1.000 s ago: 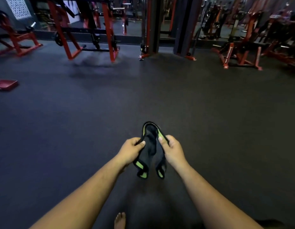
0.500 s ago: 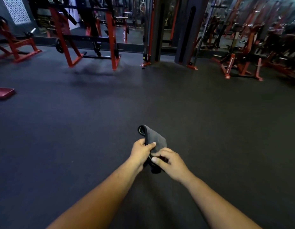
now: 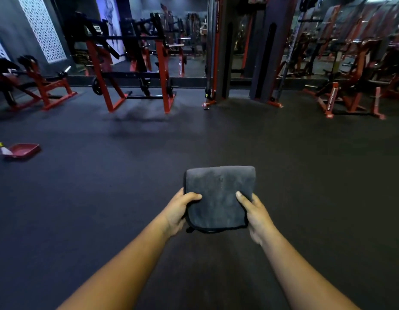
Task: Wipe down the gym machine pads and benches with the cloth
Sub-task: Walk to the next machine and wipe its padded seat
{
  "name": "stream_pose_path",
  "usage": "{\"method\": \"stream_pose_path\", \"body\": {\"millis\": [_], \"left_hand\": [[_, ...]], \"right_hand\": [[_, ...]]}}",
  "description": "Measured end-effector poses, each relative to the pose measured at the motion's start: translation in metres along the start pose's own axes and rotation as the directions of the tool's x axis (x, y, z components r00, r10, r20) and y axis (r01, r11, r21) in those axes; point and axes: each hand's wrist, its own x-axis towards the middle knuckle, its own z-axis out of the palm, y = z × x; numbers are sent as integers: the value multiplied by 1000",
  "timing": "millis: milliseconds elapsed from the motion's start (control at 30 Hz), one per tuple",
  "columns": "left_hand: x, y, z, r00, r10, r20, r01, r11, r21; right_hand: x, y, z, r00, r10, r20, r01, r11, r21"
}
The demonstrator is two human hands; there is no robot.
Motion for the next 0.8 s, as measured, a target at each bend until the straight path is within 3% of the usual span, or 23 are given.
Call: {"method": "stream_pose_path", "body": {"millis": [67, 333, 433, 567, 633, 800], "left_hand": [[35, 12, -3, 997, 4, -81, -5, 1000, -18], [156, 48, -14, 927, 200, -316, -148, 973, 179], [202, 53, -26, 865, 299, -403, -176, 933, 315], [275, 58, -53, 786, 450, -424, -236, 852, 468], [311, 63, -70, 792, 419, -444, -225, 876, 427], [405, 103, -104, 911, 168, -377, -138, 985, 106]], "right_hand": [[39, -13, 0, 1000, -8, 1, 8, 1000, 4], [181, -47, 23, 993, -61, 99, 74, 989, -128], [238, -52, 34, 989, -113, 97, 134, 963, -236], [311, -50, 64, 988, -80, 135, 107, 974, -200], [346, -49, 81, 992, -44, 119, 63, 984, -164], [430, -69, 115, 979, 107, 176, -93, 992, -83]]}}
